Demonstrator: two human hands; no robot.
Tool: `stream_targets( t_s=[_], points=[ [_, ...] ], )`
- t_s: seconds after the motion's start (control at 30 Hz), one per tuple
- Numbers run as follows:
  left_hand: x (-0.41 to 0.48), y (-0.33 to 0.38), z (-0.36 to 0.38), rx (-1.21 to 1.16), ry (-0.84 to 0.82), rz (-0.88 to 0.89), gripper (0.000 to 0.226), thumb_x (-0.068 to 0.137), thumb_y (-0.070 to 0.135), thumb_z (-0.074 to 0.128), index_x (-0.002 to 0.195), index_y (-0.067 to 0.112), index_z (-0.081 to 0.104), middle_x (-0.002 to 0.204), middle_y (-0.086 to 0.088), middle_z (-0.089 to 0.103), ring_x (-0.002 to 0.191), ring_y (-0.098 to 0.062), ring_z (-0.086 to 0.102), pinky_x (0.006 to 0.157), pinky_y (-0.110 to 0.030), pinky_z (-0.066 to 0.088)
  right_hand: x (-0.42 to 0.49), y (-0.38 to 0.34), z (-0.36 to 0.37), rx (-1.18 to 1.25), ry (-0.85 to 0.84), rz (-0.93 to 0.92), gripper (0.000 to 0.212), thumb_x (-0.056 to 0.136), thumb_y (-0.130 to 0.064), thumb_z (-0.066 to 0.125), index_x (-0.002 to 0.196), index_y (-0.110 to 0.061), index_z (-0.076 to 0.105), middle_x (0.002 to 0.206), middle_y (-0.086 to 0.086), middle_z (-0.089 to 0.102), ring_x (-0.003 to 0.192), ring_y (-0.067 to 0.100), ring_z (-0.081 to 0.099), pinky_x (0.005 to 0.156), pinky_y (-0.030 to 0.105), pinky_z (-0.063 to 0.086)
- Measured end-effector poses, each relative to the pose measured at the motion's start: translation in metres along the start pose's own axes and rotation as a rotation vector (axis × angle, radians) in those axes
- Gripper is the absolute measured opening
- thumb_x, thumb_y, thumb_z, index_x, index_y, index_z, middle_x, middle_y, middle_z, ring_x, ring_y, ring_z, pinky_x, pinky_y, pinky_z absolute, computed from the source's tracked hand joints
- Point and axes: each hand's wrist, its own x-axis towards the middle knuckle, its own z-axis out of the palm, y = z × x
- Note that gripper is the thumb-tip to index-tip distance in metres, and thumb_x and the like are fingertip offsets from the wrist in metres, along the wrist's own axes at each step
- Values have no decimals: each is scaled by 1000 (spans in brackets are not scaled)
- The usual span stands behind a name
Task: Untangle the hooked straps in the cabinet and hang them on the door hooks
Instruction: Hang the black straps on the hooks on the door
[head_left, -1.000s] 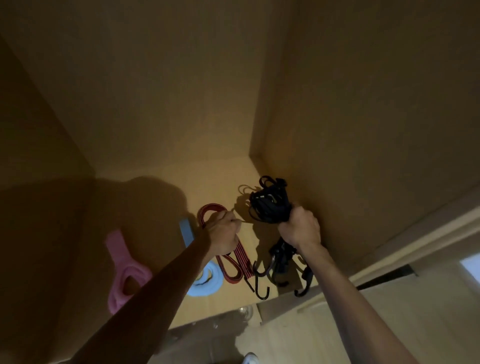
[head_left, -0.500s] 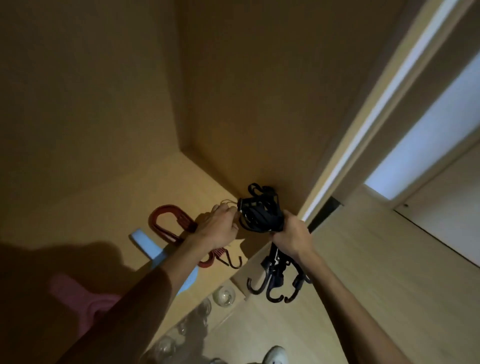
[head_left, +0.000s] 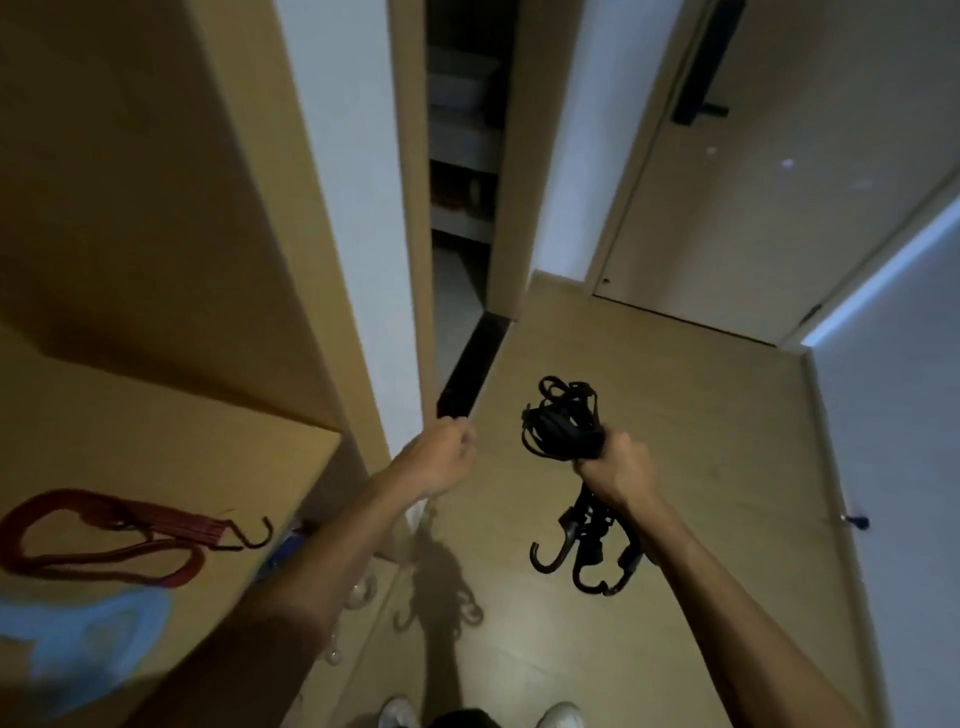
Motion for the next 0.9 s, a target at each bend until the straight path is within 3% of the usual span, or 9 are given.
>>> stream_targets(
  t_s=[0.23, 0.37, 0.47, 0.6, 0.77, 0.9],
  points=[
    [51, 94, 78, 130, -190, 4, 37, 97, 26, 42, 131, 10, 43, 138, -10, 40, 126, -27, 41, 103, -36, 37, 4, 138, -69, 63, 105, 264, 34, 78, -8, 59, 112, -8, 58, 81, 10, 61, 82, 32, 64, 61, 29, 47],
    [72, 138, 109, 124, -220, 6, 42, 97, 28, 43, 135, 12, 41, 143, -10, 36, 133, -27, 35, 109, -37, 34, 3, 206, -102, 91, 153, 367, 29, 78, -8, 59, 107, -5, 60, 83, 13, 64, 85, 34, 64, 70, 36, 54],
    [91, 165, 125, 118, -237, -8, 42, 95, 31, 46, 134, 14, 42, 143, -9, 36, 132, -27, 37, 107, -36, 35, 9, 246, -124, 122, 172, 430, 29, 78, -8, 58, 107, -8, 59, 83, 14, 66, 79, 32, 64, 68, 38, 56],
    [117, 183, 131, 99, -259, -41, 43, 94, 34, 48, 133, 16, 43, 143, -8, 37, 128, -27, 43, 104, -33, 36, 29, 279, -143, 145, 198, 455, 29, 77, -7, 59, 106, -9, 58, 79, 13, 64, 74, 31, 63, 64, 37, 55],
    [171, 199, 130, 142, -220, -12, 44, 95, 31, 46, 135, 15, 38, 142, -8, 35, 133, -25, 34, 108, -34, 31, 86, 299, -164, 175, 198, 453, 27, 78, -6, 60, 105, -6, 58, 72, 9, 59, 68, 27, 58, 52, 26, 41],
    [237, 211, 125, 136, -213, 6, 46, 94, 34, 46, 135, 14, 38, 141, -8, 36, 133, -25, 32, 109, -36, 31, 147, 306, -181, 182, 195, 454, 28, 78, -8, 61, 106, -8, 57, 70, 8, 61, 65, 26, 60, 56, 34, 49]
  ],
)
